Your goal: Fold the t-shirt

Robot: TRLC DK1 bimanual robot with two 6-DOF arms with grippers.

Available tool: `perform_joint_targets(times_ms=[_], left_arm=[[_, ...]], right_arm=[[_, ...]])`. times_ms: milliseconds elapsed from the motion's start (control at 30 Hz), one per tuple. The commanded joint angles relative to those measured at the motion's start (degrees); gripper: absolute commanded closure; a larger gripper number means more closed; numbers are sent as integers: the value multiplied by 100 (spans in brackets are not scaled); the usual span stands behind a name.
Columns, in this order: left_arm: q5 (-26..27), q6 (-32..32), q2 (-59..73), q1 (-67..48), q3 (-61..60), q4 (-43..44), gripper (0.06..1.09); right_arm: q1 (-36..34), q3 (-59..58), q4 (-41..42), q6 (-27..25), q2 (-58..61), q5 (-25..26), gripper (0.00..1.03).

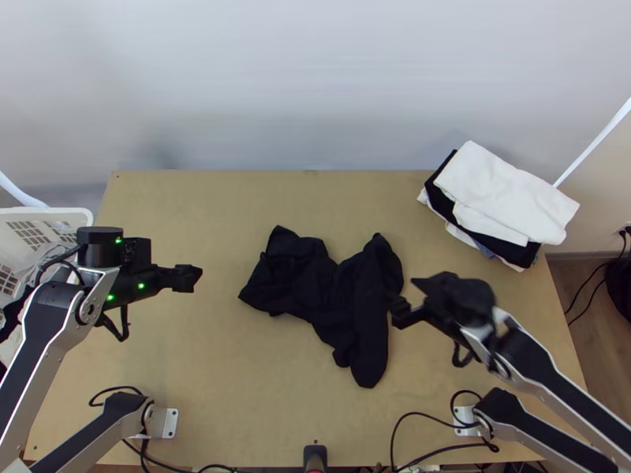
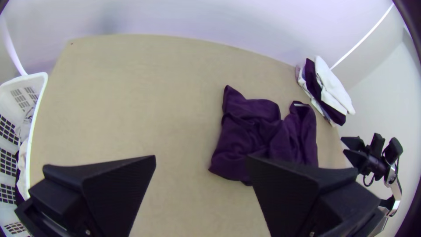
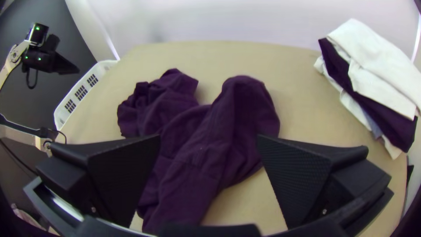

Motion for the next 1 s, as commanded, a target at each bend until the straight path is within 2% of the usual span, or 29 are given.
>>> perform_joint_targets(times_ms=[0, 200, 400, 467, 567, 633, 667, 733, 767, 833, 867, 967], left_arm=[[85, -22, -103, 127, -139, 83, 10], [146, 22, -112, 276, -201, 197, 10], [217, 22, -112, 373, -227, 276, 10], [217, 22, -112, 382, -236, 276, 10], [217, 31, -112, 408, -244, 294, 10], [226, 48, -103, 426, -244, 311, 10], [226, 83, -94, 452, -244, 311, 10], [234, 101, -85, 470, -236, 329, 10], [234, 110, -68, 478, -236, 338, 10], [234, 118, -50, 496, -227, 355, 10], [234, 127, -41, 505, -227, 355, 10], [234, 154, -15, 531, -244, 355, 10]], right_arm=[[157, 352, -292, 509, 678, -214, 5], [201, 633, -467, 1054, 1636, -645, 5], [192, 888, -555, 1169, 2313, -706, 6], [184, 940, -547, 1177, 2489, -706, 8], [175, 993, -476, 1239, 2638, -706, 17], [166, 1028, -441, 1344, 2691, -706, 26], [166, 1046, -432, 1353, 2709, -706, 37], [87, 1063, -380, 1353, 2700, -706, 73], [17, 1046, -300, 1353, 2709, -706, 82], [-89, 1002, -239, 1371, 2761, -698, 90], [-141, 1063, -239, 1406, 2823, -698, 100], [-265, 1143, -415, 1555, 2867, -698, 100]])
